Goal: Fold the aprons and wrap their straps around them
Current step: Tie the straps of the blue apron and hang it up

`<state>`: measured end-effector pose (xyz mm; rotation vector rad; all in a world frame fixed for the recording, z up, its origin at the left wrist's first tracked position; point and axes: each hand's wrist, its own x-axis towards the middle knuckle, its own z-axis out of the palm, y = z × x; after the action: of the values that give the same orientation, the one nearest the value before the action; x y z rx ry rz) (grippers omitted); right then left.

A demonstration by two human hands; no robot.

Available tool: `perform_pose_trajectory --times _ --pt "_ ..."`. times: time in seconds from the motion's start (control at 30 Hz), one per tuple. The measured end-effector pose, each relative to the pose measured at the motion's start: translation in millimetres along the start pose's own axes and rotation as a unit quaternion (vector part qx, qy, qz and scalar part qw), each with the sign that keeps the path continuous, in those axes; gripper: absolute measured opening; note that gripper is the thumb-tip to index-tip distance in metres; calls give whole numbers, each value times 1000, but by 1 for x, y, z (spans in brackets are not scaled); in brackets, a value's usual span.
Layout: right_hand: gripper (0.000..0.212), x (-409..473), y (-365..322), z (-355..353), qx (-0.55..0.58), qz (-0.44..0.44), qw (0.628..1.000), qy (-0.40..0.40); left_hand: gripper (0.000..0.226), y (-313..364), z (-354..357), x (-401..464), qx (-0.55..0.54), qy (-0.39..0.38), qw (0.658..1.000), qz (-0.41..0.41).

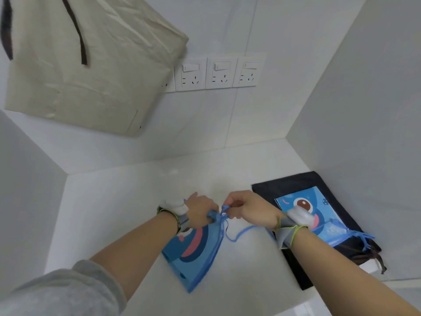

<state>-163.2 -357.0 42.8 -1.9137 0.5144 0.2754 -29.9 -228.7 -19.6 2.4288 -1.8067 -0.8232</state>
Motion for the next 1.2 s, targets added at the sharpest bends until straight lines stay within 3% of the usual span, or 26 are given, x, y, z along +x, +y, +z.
perform_pose_trajectory --times 0.17,0.27,0.47,0.67,1.2 --pt "20 -2 -63 -51 38 -66 997 35 25 -8 -66 -33 -162 123 979 -26" --pt "25 -3 -115 -72 108 -113 987 41 16 -12 -107 -61 -237 196 951 -37" --pt "14 -3 -230 -80 168 -215 960 55 15 -27 -188 -123 -324 320 890 21" --pt "9 4 -343 -79 87 -341 929 114 24 -53 -282 -203 -262 467 844 6" --pt "13 66 -478 -98 6 -455 807 375 23 -80 -404 -216 -125 622 773 7"
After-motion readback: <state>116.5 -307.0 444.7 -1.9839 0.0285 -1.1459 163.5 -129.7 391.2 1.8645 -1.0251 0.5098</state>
